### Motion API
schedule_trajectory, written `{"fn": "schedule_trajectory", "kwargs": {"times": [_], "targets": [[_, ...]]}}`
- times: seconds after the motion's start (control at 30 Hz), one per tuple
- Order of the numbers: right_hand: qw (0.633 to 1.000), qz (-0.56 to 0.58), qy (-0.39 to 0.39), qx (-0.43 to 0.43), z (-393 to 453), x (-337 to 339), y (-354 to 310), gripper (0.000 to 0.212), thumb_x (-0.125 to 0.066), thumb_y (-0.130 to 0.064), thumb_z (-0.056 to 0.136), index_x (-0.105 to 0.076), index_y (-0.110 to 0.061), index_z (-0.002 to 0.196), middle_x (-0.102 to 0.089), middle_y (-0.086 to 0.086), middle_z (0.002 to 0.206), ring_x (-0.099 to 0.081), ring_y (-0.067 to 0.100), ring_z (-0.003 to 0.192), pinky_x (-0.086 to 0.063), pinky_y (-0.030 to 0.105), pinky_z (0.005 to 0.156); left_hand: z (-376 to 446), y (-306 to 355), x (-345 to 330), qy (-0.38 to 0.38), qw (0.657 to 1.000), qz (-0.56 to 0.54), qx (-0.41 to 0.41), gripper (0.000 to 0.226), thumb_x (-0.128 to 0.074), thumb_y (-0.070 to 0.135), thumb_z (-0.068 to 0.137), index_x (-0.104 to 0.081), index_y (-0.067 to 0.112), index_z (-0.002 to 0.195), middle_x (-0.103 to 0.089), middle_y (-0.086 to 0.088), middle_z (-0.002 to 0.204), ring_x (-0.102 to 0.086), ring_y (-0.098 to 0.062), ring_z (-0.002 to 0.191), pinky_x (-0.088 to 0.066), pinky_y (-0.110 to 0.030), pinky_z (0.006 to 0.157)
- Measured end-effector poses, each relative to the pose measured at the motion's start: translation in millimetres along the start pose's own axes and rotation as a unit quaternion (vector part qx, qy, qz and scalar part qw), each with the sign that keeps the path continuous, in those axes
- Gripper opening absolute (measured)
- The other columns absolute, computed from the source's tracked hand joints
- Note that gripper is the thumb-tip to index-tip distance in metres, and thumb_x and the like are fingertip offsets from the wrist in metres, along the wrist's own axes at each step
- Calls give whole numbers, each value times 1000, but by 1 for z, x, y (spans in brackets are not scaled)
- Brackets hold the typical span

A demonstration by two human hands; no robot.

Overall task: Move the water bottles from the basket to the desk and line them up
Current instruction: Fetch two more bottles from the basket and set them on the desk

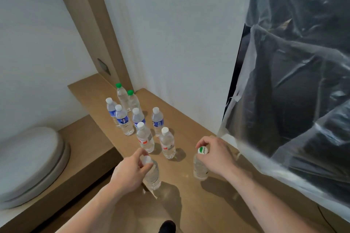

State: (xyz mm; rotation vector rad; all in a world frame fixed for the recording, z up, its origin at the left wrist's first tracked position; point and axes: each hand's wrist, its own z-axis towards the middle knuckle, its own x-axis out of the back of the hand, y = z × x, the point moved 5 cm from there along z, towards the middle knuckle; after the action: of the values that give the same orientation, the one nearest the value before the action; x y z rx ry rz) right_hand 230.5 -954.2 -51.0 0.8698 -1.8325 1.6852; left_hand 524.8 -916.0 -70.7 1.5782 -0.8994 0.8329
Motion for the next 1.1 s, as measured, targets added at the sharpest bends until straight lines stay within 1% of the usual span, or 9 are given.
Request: {"fn": "schedule_trajectory", "kwargs": {"times": [0.13, 0.23, 0.4, 0.6, 0.7, 0.77, 0.9, 1.0, 1.1], "targets": [[999, -1, 3, -38, 38, -31, -4, 23, -80, -17, 86, -67, -35, 89, -63, -18, 101, -61, 8, 98, -58, 32, 86, 44, -13, -10, -51, 998, 31, -37, 27, -58, 56, 99, -47, 42, 119, -66, 12, 79, -63, -8, 71, -52, -30, 64], [997, -7, 2, -76, 62, -52, -6, 26, -80, -13, 87, -66, -35, 90, -63, -15, 105, -58, 11, 103, -55, 31, 89, 73, -22, -15, -88, 993, 39, -64, 27, -58, 55, 99, -46, 43, 120, -69, 13, 90, -65, -10, 78, -55, -32, 70], [991, 12, 20, -136, 91, -82, -10, 28, -83, -14, 86, -67, -36, 89, -63, -14, 105, -60, 9, 99, -53, 26, 82, 113, -38, -20, -128, 981, 77, -121, 24, -55, 55, 97, -41, 41, 111, -72, 10, 97, -67, -20, 86, -58, -46, 76], [981, 14, 40, -187, 97, -100, -13, 19, -79, -18, 91, -69, -32, 99, -63, -12, 109, -56, 9, 100, -33, 10, 67, 141, -41, -16, -155, 971, 59, -170, 23, -55, 53, 98, -41, 39, 111, -70, 8, 100, -66, -22, 89, -56, -46, 78], [978, 23, 56, -198, 96, -105, -14, 19, -79, -20, 92, -68, -34, 100, -63, -15, 109, -57, 9, 103, -38, 13, 71, 149, -40, -14, -168, 966, 54, -189, 24, -57, 54, 98, -43, 39, 110, -70, 10, 99, -64, -16, 88, -56, -40, 77], [977, 31, 59, -202, 96, -106, -14, 21, -80, -24, 92, -69, -35, 105, -64, -15, 113, -58, 11, 109, -45, 22, 82, 150, -41, -13, -178, 962, 55, -200, 25, -58, 56, 97, -43, 40, 109, -69, 13, 97, -63, -11, 86, -55, -35, 75], [977, 32, 51, -206, 89, -106, -17, 39, -76, -30, 95, -65, -38, 131, -60, -18, 133, -60, 10, 119, -55, 37, 102, 152, -44, -9, -203, 953, 65, -216, 28, -60, 57, 96, -42, 42, 112, -67, 15, 97, -63, -8, 83, -56, -31, 74], [976, 40, 47, -207, 72, -106, -22, 58, -77, -34, 93, -53, -47, 144, -52, -22, 146, -63, 9, 117, -60, 42, 98, 147, -50, -5, -221, 948, 88, -213, 34, -61, 57, 96, -42, 42, 120, -67, 16, 103, -65, -8, 87, -58, -32, 79], [977, 49, 45, -202, 45, -98, -32, 65, -76, -31, 95, -46, -48, 150, -44, -27, 148, -62, 3, 112, -61, 36, 94, 136, -52, -1, -218, 945, 106, -219, 43, -60, 57, 97, -41, 40, 131, -68, 15, 107, -65, -7, 90, -59, -33, 84]]}}
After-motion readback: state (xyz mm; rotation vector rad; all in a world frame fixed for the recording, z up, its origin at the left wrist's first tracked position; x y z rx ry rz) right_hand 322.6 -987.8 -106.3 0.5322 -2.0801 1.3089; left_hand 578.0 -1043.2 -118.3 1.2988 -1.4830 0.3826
